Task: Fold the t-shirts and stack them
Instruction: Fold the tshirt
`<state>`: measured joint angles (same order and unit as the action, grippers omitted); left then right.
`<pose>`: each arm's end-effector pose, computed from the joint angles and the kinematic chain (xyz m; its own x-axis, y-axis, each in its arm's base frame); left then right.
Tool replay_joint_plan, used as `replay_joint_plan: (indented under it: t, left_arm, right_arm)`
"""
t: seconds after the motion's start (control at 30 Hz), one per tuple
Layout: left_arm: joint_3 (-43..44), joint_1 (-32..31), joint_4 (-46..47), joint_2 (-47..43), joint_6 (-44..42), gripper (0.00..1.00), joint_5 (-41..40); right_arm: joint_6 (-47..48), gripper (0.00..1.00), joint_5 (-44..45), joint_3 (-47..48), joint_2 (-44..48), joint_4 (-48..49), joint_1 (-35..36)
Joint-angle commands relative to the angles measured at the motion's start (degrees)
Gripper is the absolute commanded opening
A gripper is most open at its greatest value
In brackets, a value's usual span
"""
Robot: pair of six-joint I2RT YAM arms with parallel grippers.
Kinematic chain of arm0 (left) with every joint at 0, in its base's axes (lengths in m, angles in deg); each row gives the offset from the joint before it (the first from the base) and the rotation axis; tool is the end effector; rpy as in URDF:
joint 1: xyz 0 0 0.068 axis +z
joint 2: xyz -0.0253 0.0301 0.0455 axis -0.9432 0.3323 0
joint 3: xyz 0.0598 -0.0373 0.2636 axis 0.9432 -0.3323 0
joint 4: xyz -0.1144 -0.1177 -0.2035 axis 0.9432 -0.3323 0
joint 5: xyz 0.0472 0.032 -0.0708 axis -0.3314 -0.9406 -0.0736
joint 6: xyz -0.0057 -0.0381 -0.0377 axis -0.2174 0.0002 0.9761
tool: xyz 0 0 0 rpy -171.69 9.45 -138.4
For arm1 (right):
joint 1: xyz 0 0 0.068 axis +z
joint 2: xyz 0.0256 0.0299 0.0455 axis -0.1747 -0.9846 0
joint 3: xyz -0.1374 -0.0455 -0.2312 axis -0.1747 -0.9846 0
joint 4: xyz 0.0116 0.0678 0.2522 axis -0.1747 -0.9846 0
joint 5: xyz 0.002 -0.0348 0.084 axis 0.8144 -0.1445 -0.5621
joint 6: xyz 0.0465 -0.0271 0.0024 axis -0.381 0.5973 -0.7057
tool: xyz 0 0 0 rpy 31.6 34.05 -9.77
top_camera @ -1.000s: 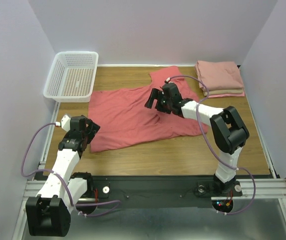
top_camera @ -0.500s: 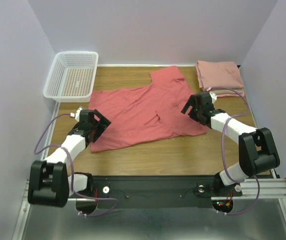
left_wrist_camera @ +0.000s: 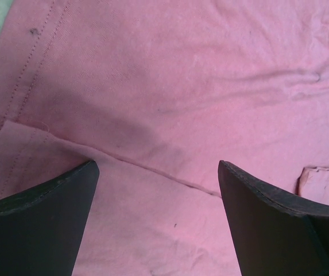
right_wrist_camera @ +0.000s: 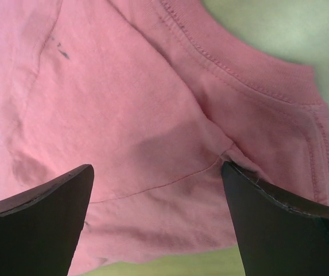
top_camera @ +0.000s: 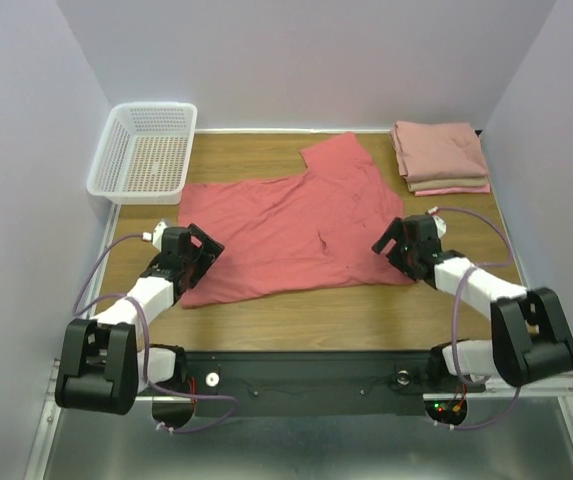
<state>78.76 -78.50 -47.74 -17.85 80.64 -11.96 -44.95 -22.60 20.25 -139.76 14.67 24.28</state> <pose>0.2293 -0.0318 0.1693 -0.4773 -0.7227 -0.4999 -0.3800 0.6827 -0.6241 0.2526 0.0583 0.1660 -0.6185 0.5670 -0.5440 0.4175 0.8236 0.3838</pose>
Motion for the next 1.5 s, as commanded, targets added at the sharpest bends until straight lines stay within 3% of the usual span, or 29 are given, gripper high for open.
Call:
replay_joint_plan:
  t: [0.0,0.13,0.4,0.47,0.63,0.77,0.9,1.1,1.2,1.23,1.33,1.47]
  left_arm:
    - [-3.8,-0.9,-6.4,-3.4,1.4,0.99,-0.1]
    - [-4.5,-3.1,-14.2,-7.4,3.4,0.99,-3.3]
    - [-5.2,-4.1,-17.7,-15.1,5.4,0.98,-1.6]
    - [-3.3,-4.5,-21.3,-17.0,5.5,0.98,-2.2]
    - [1.4,-4.6,-31.0,-23.2,5.9,0.99,-9.8]
    - [7.5,-4.6,-29.1,-23.9,2.2,0.99,-10.5]
    - [15.9,-5.3,-25.5,-17.5,-4.1,0.99,-12.3]
    - [35.2,-8.3,-27.4,7.6,-8.5,0.99,-21.4]
    - [51.2,-8.3,-35.6,20.2,-8.6,0.98,-28.2]
    - [51.3,-8.2,-35.6,23.3,-8.6,0.98,-29.8]
    - [66.4,-7.8,-43.5,34.2,-8.6,0.98,-33.4]
    - [75.0,-7.7,-44.8,43.1,-9.8,0.98,-31.4]
  right_arm:
    - [-6.0,1.0,0.8,-8.3,8.3,-7.5,-2.0]
    - [-11.8,1.0,0.6,-15.0,22.7,-12.2,-3.3]
    - [-20.2,1.0,-0.7,-22.4,39.4,-23.0,-3.4]
    - [-20.6,1.0,-0.8,-21.4,41.3,-24.8,-3.4]
    - [-19.6,1.0,8.1,-13.6,46.3,-34.5,-3.5]
    - [-17.4,1.0,8.0,-7.4,45.3,-34.6,-3.3]
    - [-7.5,1.0,5.6,2.0,38.1,-31.8,-3.3]
    - [4.5,1.0,2.9,14.9,21.9,-25.2,-3.2]
    - [8.2,1.0,3.3,20.5,13.6,-21.7,-2.8]
    - [8.2,1.0,3.5,20.5,12.0,-21.2,-2.7]
    - [9.7,1.0,4.9,25.3,6.5,-19.3,-2.4]
    - [10.9,1.0,5.8,29.9,1.4,-18.0,-2.4]
